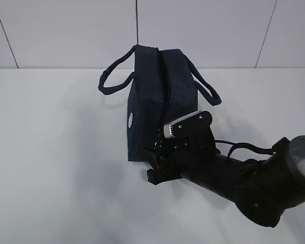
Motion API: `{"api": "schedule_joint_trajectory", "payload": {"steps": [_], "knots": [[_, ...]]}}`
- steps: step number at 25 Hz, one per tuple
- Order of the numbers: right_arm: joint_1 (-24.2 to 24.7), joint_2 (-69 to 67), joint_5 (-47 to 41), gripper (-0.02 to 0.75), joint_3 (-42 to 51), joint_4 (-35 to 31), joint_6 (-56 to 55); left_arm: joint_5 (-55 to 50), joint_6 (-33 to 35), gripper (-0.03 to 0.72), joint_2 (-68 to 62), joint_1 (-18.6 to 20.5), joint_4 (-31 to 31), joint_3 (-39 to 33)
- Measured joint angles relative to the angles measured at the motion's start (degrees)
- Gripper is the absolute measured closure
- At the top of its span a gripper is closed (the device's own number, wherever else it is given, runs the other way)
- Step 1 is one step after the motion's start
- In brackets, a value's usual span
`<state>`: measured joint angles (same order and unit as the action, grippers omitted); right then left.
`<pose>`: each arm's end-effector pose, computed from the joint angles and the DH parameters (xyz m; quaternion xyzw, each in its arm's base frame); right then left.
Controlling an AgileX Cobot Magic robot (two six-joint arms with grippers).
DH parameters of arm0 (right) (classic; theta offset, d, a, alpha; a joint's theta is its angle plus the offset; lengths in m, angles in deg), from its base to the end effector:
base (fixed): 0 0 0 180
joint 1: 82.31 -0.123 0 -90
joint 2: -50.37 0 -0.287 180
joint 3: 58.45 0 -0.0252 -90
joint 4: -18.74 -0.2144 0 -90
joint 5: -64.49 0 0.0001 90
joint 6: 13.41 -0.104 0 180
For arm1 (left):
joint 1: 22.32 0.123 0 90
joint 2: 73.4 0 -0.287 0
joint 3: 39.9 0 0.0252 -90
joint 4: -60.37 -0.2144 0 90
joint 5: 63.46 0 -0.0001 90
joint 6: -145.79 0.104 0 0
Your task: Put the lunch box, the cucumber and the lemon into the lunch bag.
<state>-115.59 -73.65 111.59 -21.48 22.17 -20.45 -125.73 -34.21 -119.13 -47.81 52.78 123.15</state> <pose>0.2894 0.1954 0.1241 -0.2184 0.8093 0.1947 0.5093 0.0625 -0.0163 0.3904 0.1954 0.8630 -0.0372 0.4644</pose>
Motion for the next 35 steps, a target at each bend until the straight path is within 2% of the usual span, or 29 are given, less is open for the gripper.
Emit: {"api": "schedule_joint_trajectory", "payload": {"steps": [13, 30, 35], "knots": [[-0.02, -2.91, 8.36, 0.269, 0.00, -3.43, 0.00, 0.12, 0.00, 0.508, 0.00, 0.00, -1.32, 0.00], [-0.02, -2.99, 9.35, 0.423, 0.00, -3.95, 0.00, 0.12, 0.00, 0.508, 0.00, 0.00, -1.60, 0.00], [-0.02, -2.99, 9.04, 0.436, 0.00, -3.95, 0.00, 0.12, 0.00, 0.508, 0.00, 0.00, -1.60, 0.00]]}}
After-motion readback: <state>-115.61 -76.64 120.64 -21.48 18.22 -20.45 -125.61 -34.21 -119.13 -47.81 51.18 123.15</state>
